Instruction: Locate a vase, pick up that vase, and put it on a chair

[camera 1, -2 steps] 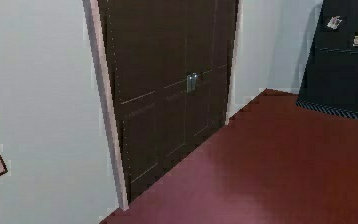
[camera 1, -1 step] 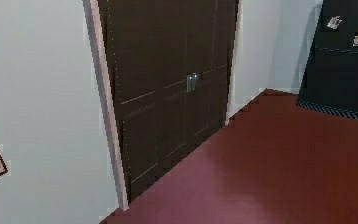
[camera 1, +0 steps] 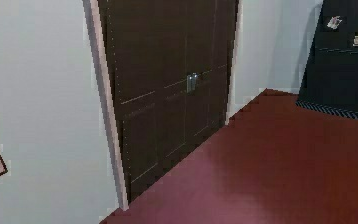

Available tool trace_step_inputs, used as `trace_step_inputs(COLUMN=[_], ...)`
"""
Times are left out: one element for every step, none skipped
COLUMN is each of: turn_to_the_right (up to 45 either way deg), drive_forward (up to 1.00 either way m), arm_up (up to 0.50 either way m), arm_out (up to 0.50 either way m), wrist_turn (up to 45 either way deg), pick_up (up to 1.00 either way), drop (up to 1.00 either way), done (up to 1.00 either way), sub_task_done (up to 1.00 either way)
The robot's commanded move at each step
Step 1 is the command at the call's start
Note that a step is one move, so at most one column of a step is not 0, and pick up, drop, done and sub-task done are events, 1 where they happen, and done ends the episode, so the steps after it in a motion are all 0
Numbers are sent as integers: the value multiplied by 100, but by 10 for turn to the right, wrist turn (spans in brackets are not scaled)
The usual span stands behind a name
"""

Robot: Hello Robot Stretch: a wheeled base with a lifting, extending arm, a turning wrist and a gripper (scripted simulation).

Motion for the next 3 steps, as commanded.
trace_step_inputs(turn_to_the_right=[0, 0, 0], drive_forward=[0, 0, 0], arm_up=[0, 10, 0], arm_out=[0, 0, -8], wrist_turn=[0, 0, 0], pick_up=[0, 0, 0], drop=[100, 0, 0], done=[0, 0, 0], sub_task_done=[0, 0, 0])
